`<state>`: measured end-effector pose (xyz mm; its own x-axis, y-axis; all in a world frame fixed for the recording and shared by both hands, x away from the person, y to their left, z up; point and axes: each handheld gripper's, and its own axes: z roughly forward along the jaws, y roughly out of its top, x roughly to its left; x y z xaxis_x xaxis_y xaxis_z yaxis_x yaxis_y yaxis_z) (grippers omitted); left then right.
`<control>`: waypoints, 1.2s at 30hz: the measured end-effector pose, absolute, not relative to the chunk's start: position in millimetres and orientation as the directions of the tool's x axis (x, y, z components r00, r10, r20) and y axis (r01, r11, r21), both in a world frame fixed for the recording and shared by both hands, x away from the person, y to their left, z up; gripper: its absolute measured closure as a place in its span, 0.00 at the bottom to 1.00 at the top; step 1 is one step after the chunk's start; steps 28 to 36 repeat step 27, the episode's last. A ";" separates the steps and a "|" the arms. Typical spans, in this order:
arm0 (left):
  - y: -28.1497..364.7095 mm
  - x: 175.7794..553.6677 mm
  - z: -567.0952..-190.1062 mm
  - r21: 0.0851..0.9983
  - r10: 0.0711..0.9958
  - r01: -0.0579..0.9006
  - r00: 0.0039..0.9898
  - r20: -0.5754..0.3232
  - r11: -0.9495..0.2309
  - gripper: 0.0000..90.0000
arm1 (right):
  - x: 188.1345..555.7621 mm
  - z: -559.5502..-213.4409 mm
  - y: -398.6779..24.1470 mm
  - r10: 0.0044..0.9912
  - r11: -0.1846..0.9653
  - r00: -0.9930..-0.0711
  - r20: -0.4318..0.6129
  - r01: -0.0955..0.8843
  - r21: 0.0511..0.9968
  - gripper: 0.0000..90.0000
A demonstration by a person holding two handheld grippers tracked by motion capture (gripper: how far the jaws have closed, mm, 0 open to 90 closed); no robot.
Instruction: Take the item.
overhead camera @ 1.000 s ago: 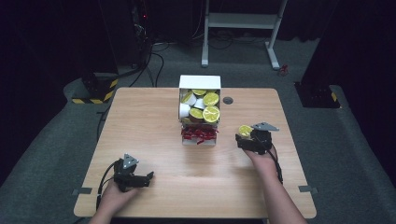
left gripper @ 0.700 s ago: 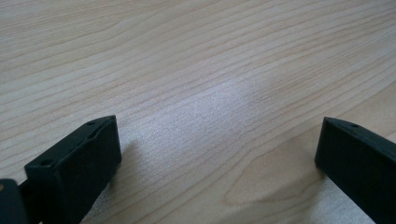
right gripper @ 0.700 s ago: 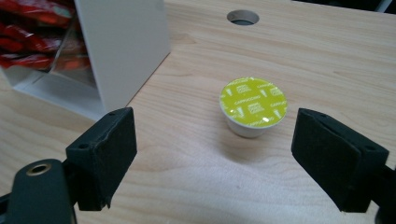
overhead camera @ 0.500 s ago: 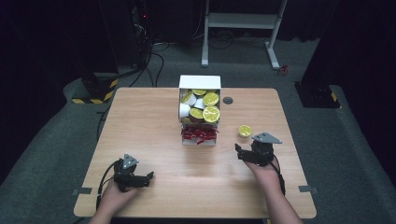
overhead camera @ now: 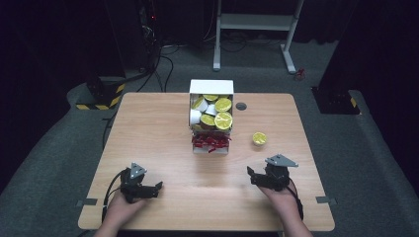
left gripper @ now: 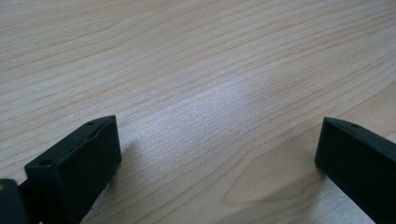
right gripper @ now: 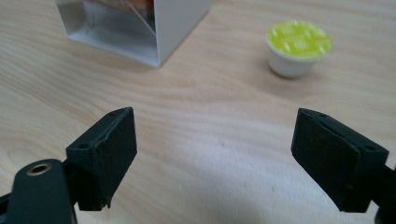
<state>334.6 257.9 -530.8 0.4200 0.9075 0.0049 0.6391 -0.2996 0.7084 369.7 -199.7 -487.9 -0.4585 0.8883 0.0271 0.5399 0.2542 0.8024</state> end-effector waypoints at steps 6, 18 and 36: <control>258.4 334.8 -530.5 0.708 0.906 0.636 0.423 0.013 -0.307 0.01 | 355.4 -511.1 -211.4 0.907 0.239 -0.418 0.055 0.617 0.750 0.17; 257.7 334.7 -531.0 0.712 0.908 0.636 0.418 0.005 -0.296 0.01 | 353.6 -525.0 -210.7 0.920 0.289 -0.390 -0.017 0.649 0.704 0.13; 257.7 334.0 -530.8 0.713 0.910 0.636 0.414 0.009 -0.296 0.01 | 353.4 -525.1 -209.7 0.929 0.283 -0.367 -0.033 0.653 0.702 0.09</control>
